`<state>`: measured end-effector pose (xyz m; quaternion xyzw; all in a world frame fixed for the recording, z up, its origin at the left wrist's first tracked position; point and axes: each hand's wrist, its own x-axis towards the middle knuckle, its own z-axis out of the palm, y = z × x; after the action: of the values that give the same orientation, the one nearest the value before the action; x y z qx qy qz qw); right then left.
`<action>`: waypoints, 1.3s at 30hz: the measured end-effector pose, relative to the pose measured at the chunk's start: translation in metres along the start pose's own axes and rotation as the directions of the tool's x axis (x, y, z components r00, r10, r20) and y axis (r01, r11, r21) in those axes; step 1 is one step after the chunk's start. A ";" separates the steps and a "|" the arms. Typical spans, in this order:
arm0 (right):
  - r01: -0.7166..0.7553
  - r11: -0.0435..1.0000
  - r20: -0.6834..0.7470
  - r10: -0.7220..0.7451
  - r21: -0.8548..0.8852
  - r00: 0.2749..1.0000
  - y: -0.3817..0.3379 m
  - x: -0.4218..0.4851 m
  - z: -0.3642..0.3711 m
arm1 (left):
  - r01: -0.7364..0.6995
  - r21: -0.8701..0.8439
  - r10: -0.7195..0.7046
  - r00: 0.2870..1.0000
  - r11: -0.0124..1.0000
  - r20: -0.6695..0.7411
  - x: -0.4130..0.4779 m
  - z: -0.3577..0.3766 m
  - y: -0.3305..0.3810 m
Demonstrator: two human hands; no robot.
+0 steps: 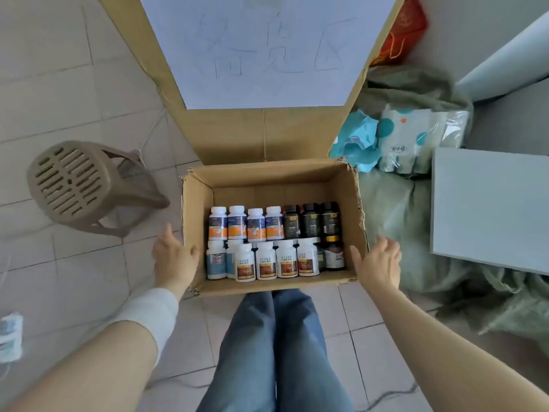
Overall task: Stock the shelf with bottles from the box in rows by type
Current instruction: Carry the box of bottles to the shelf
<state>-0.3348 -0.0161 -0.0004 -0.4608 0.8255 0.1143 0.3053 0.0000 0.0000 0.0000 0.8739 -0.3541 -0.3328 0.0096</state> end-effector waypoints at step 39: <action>-0.408 0.679 0.057 0.476 0.610 0.878 0.220 -0.185 0.048 | -0.604 0.378 0.443 0.785 0.702 0.433 -0.100 0.024 0.070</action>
<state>-0.4260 0.2552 0.0544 -0.1307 0.9192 -0.1100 0.3547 -0.1097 0.0150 0.0564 0.6429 -0.6606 -0.3456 -0.1759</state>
